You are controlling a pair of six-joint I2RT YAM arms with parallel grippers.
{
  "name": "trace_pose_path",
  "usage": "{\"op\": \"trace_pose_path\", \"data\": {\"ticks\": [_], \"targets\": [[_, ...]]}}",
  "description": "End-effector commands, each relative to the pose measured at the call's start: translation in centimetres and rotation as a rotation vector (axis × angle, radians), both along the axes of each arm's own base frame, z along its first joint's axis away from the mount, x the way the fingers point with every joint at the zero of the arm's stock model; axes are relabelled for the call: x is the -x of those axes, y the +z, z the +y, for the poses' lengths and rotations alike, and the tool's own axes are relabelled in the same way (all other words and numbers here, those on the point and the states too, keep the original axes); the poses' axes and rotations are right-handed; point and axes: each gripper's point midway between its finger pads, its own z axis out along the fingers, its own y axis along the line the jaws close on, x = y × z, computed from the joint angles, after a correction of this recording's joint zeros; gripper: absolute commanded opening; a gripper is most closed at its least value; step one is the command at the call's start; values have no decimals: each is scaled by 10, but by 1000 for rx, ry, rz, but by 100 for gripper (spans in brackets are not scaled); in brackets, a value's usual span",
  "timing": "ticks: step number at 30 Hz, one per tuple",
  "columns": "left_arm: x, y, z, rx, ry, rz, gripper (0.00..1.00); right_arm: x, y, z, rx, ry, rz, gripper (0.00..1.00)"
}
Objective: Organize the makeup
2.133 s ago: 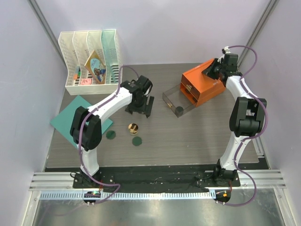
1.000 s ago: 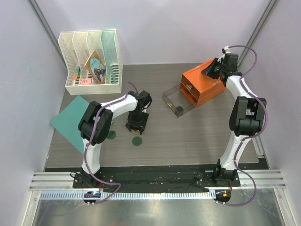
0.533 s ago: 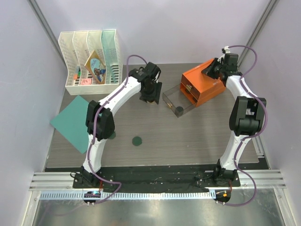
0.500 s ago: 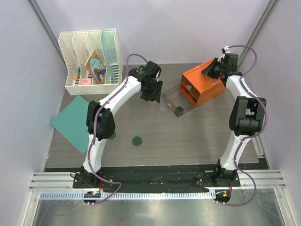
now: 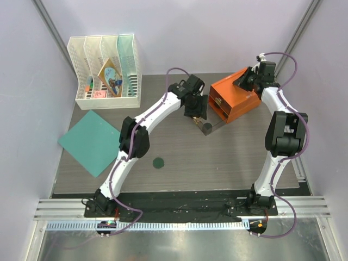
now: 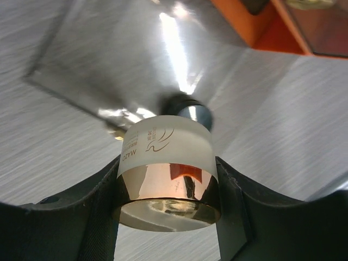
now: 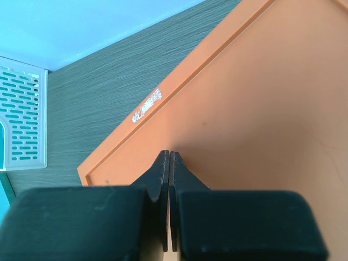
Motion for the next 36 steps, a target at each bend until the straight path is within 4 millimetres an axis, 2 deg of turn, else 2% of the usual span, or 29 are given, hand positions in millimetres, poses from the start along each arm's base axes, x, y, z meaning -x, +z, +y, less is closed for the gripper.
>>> {"op": "trace_pose_path", "data": {"ticks": [1,6,9,10,12,14,17,24,25,26,30,32,33,36], "targets": [[-13,57,-45,190,-46,-154,6,151,-198,-8,97,-18,784,1],[-20,56,-61,238,-30,-176,12,152,-198,-7,94,-16,784,1],[-25,46,-68,261,-26,-167,18,152,-197,-7,93,-15,782,1],[-25,35,-70,254,-28,-157,20,152,-198,-7,92,-15,782,1],[-28,29,-78,274,-41,-163,29,152,-197,-6,88,-14,781,1],[-29,16,-83,276,-40,-150,34,152,-197,-6,87,-15,782,1],[-29,12,-92,305,-49,-145,41,152,-195,-5,86,-9,778,1],[-31,24,-107,369,-85,-204,58,153,-195,-6,85,-11,778,1],[-32,27,-110,384,-88,-208,62,153,-195,-5,86,-9,776,1],[-32,28,-110,388,-92,-210,98,153,-195,-6,86,-9,778,1],[-30,28,-109,384,-106,-209,98,153,-195,-5,86,-9,778,1],[-29,35,-108,386,-114,-223,98,153,-196,-6,85,-10,779,1],[-29,47,-107,397,-118,-239,98,153,-196,-5,86,-9,779,1],[-28,65,-101,391,-122,-275,97,153,-195,-5,84,-10,776,1]]}}
